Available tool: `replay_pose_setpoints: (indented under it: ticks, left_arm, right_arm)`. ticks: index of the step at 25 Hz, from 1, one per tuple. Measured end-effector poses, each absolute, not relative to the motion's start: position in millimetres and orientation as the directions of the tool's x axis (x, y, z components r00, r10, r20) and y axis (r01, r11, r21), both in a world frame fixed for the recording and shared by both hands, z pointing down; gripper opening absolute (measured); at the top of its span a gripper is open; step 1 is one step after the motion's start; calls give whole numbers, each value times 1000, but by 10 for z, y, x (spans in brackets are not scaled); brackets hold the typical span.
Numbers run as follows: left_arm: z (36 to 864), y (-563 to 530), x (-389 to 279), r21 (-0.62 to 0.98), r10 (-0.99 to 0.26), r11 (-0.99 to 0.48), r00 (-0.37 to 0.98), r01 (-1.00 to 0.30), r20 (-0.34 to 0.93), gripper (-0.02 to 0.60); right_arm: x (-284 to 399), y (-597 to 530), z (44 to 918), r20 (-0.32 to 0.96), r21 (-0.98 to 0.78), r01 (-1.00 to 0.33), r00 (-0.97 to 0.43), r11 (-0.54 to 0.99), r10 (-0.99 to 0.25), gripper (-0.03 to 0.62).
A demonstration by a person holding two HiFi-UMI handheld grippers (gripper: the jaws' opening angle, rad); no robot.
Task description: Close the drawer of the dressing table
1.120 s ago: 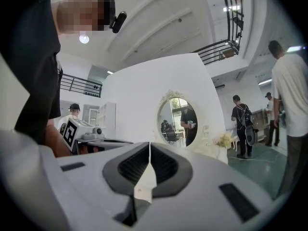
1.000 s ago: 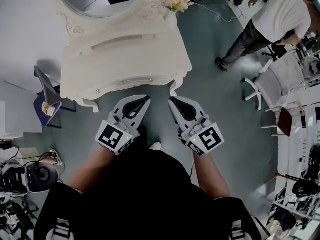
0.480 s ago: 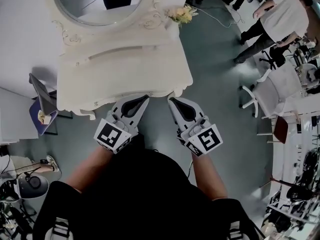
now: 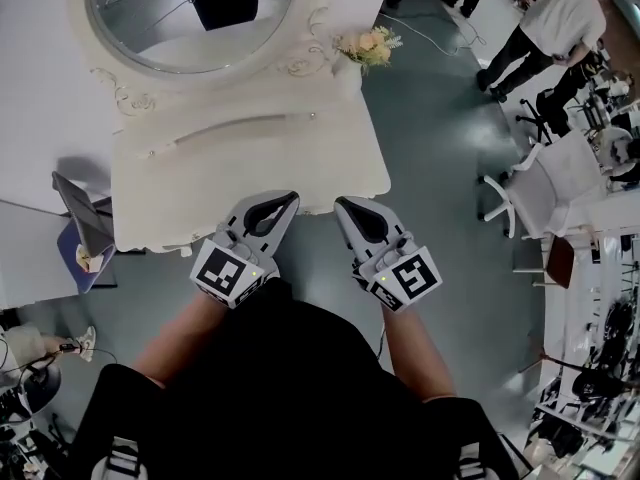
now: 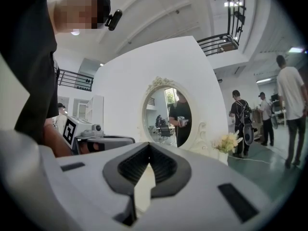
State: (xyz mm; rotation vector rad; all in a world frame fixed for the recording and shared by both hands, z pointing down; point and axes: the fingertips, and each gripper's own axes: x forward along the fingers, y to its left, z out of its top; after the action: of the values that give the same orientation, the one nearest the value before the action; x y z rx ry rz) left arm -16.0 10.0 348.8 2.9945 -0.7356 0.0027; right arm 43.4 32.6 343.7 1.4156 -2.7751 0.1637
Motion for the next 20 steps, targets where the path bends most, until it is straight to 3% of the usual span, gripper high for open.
replay_pose_setpoints:
  ticks: [20]
  left_arm:
    - [3912, -1062, -353, 97, -418, -903, 908, -419, 33, -6]
  right_arm:
    - [526, -1065, 4384, 262, -166, -906, -422, 390, -868, -2]
